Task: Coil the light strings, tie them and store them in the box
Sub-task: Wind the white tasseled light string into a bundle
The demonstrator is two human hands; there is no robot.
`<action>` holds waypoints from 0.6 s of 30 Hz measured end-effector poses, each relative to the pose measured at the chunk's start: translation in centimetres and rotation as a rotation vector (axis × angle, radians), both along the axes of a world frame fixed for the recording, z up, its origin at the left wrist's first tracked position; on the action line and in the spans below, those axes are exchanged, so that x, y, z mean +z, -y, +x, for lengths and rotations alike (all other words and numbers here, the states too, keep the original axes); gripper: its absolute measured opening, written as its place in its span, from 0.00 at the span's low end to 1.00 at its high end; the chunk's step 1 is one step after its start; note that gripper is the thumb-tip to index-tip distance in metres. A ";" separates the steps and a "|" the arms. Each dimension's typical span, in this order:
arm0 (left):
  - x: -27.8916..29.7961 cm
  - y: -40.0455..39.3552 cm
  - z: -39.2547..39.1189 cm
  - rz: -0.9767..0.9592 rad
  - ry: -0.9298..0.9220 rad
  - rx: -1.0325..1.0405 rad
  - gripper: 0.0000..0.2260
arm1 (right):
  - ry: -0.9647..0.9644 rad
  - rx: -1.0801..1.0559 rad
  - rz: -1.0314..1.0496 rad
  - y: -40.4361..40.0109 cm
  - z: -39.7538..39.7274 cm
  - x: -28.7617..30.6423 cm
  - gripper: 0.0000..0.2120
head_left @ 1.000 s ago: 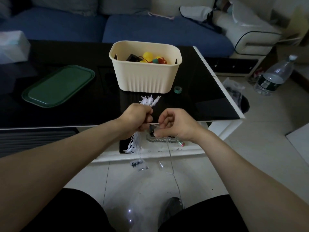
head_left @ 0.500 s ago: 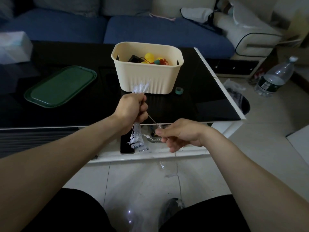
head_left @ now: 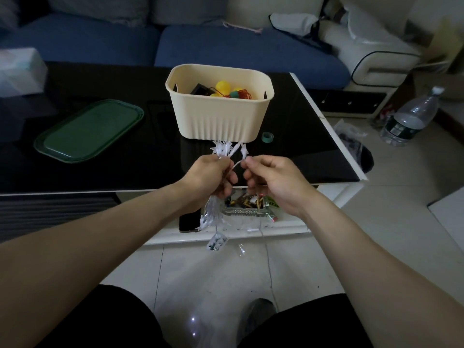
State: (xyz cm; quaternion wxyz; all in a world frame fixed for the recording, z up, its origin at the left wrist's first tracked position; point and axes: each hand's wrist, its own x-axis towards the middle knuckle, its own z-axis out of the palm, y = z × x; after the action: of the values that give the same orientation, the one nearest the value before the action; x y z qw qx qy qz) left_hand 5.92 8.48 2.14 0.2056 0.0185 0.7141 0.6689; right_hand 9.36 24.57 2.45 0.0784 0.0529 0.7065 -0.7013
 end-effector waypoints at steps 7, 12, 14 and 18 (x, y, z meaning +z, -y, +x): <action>-0.5 0.0 -0.2 -0.036 -0.002 -0.019 0.12 | -0.065 -0.108 0.075 2.7 0.0 -0.7 0.08; -0.6 -0.3 -0.1 -0.063 -0.067 -0.035 0.18 | -0.142 -0.274 0.142 3.7 -0.2 -1.3 0.09; -0.7 -0.4 -0.1 -0.090 -0.116 -0.054 0.19 | -0.157 -0.332 0.149 3.9 -0.2 -1.7 0.10; -0.9 -0.3 -0.2 -0.130 -0.186 -0.050 0.20 | -0.186 -0.383 0.127 4.3 0.0 -1.8 0.08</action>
State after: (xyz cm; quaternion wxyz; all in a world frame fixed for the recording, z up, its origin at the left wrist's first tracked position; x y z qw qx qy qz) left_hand 5.75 8.76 1.22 0.1557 0.0849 0.7712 0.6113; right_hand 9.34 20.28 0.68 -0.1252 0.1258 0.7305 -0.6594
